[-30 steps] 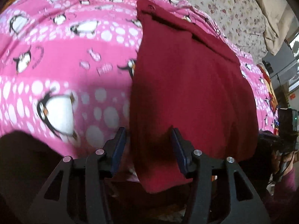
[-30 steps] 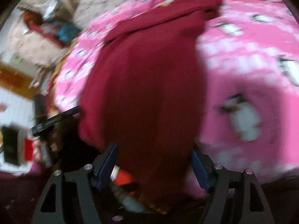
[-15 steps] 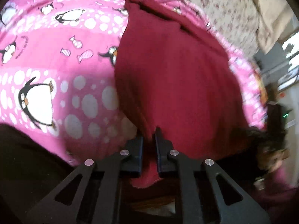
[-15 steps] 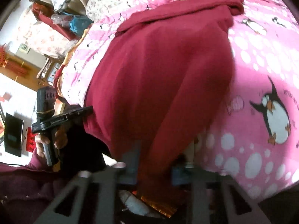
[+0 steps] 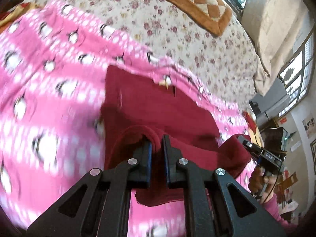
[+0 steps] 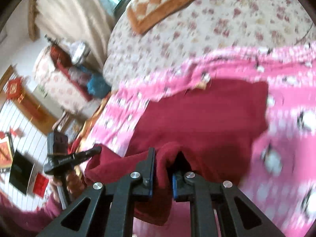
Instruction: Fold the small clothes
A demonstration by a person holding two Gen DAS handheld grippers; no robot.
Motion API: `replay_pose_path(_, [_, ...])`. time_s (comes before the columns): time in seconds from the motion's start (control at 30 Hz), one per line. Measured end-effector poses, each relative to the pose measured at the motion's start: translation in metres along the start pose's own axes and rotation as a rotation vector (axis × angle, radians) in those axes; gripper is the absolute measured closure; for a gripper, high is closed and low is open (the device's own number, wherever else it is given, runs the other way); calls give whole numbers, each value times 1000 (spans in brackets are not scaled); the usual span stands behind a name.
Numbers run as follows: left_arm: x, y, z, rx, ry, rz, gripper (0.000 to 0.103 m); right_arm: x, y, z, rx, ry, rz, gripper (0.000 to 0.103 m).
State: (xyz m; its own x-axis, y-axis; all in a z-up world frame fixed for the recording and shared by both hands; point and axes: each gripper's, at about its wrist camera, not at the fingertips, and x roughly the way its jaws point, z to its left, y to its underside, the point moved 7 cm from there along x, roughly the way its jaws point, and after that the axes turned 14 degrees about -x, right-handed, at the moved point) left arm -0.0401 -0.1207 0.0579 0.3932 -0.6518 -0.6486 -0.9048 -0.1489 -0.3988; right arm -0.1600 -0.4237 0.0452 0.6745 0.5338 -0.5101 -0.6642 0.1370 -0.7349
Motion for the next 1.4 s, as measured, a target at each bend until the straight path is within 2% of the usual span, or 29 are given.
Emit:
replay_pose_path(0.17, [52, -64, 5, -32, -69, -42, 94, 24, -47, -62, 46, 111, -48, 91])
replay_pose_path(0.23, [71, -79, 14, -54, -76, -34, 94, 44, -56, -95, 113, 138, -54, 91])
replay_pose_path(0.33, [85, -89, 24, -63, -93, -32, 88, 72, -49, -133, 194, 190, 15, 90])
replay_pose_path(0.37, [87, -92, 26, -50, -89, -26, 78, 76, -48, -139, 222, 178, 22, 89])
replay_pose_path(0.4, [84, -93, 27, -47, -80, -28, 61, 77, -48, -142, 234, 161, 14, 86])
replay_pose_path(0.47, [73, -98, 30, -64, -56, -64, 39, 65, -51, -139, 214, 130, -27, 75])
replay_pose_path(0.5, [63, -102, 34, -89, -31, -93, 35, 61, -51, -137, 209, 123, -37, 63])
replay_pose_path(0.53, [56, -103, 36, -102, -18, -102, 34, 53, -52, -136, 203, 135, -51, 52])
replay_pose_path(0.57, [52, -104, 36, -106, -20, -106, 34, 45, -53, -135, 190, 176, -62, 48])
replay_pose_path(0.6, [46, -104, 38, -97, -36, -117, 34, 35, -56, -132, 168, 201, -74, 47])
replay_pose_path(0.7, [40, -94, 38, -37, -108, -133, 35, 25, -61, -115, 103, 162, -79, 47])
replay_pose_path(0.8, [44, -74, 37, -1, -112, -95, 34, 35, -58, -87, -49, 180, 1, 48])
replay_pose_path(0.9, [42, -52, 38, 25, -111, -67, 34, 54, -47, -78, -98, 150, 79, 48])
replay_pose_path(1.03, [47, -33, 33, 125, -143, -27, 34, 73, -31, -77, -126, 102, 162, 48])
replay_pose_path(1.13, [73, -40, 25, 189, -223, 5, 34, 87, -39, -96, -132, 225, 177, 48])
replay_pose_path(1.2, [91, -57, 24, 149, -241, -7, 34, 98, -56, -112, -87, 276, 151, 48])
replay_pose_path(1.27, [104, -80, 35, 57, -276, -36, 34, 113, -73, -131, -36, 331, 119, 48])
replay_pose_path(1.33, [115, -96, 51, -24, -306, -39, 34, 126, -81, -148, 0, 402, 134, 44])
replay_pose_path(1.4, [121, -101, 69, -91, -343, -7, 35, 136, -81, -163, 37, 453, 164, 43])
